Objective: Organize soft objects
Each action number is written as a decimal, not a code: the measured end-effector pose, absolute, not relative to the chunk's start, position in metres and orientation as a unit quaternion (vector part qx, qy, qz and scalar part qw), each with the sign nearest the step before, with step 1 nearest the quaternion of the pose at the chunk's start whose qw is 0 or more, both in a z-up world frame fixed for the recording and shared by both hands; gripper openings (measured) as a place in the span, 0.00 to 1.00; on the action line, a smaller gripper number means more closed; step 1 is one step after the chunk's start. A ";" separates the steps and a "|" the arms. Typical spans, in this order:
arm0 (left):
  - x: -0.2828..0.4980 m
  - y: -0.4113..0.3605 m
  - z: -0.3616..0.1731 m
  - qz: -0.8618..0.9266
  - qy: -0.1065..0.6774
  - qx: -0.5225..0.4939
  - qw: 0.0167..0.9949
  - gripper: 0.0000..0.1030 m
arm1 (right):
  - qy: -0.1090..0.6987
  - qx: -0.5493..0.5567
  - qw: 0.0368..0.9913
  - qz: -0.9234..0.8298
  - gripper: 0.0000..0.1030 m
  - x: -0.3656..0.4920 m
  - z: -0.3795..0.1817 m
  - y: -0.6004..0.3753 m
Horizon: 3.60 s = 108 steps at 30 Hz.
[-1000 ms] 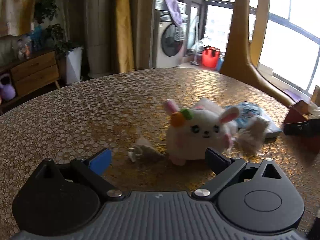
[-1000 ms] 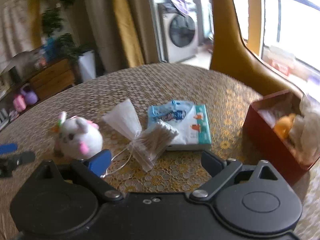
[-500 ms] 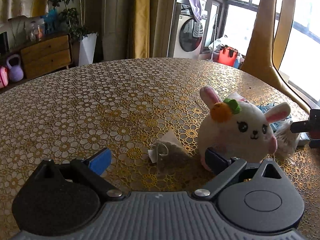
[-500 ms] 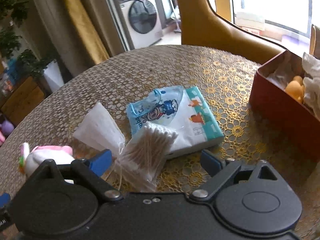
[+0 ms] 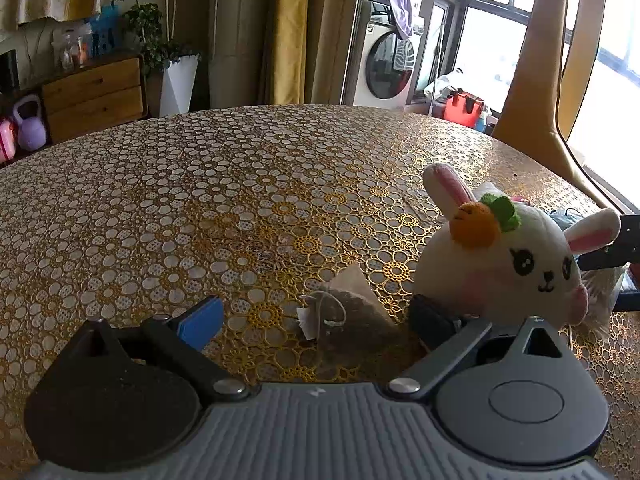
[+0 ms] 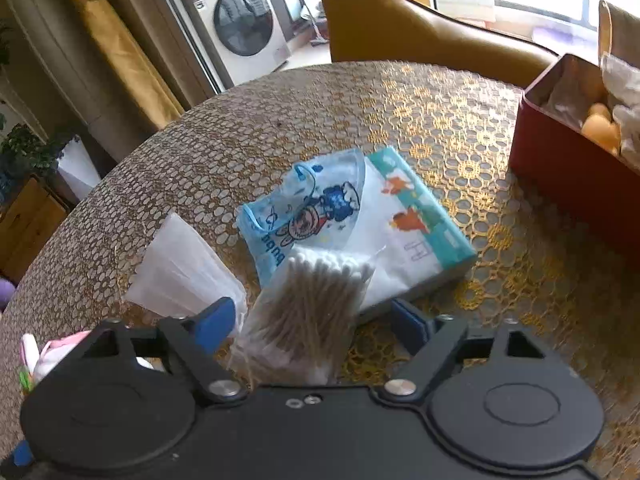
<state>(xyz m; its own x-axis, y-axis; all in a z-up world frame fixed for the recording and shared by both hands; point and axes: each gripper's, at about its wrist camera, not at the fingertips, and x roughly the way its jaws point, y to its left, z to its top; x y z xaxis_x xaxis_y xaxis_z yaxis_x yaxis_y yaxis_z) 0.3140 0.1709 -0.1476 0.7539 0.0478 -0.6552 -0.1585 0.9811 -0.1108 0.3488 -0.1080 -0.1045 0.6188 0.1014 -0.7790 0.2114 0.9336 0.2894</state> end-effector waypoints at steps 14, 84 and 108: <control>0.324 0.171 -0.153 0.052 0.353 -0.075 0.931 0.55 | 0.435 0.191 0.880 -0.013 0.45 0.338 -0.107 -0.113; 0.311 0.158 -0.147 0.071 0.370 -0.042 0.925 0.41 | 0.391 0.173 0.894 0.133 0.13 0.250 -0.063 -0.175; 0.261 0.153 -0.088 0.050 0.341 -0.083 0.935 0.17 | 0.370 0.182 0.899 0.146 0.13 0.229 -0.045 -0.192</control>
<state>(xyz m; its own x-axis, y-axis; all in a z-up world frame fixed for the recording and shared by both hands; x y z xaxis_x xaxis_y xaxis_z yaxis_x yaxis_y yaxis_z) 0.2612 0.1526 -0.0882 0.7630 0.0369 -0.6454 -0.1499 0.9812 -0.1212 0.2290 -0.1916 -0.0449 0.6835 0.3965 -0.6129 -0.1272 0.8915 0.4349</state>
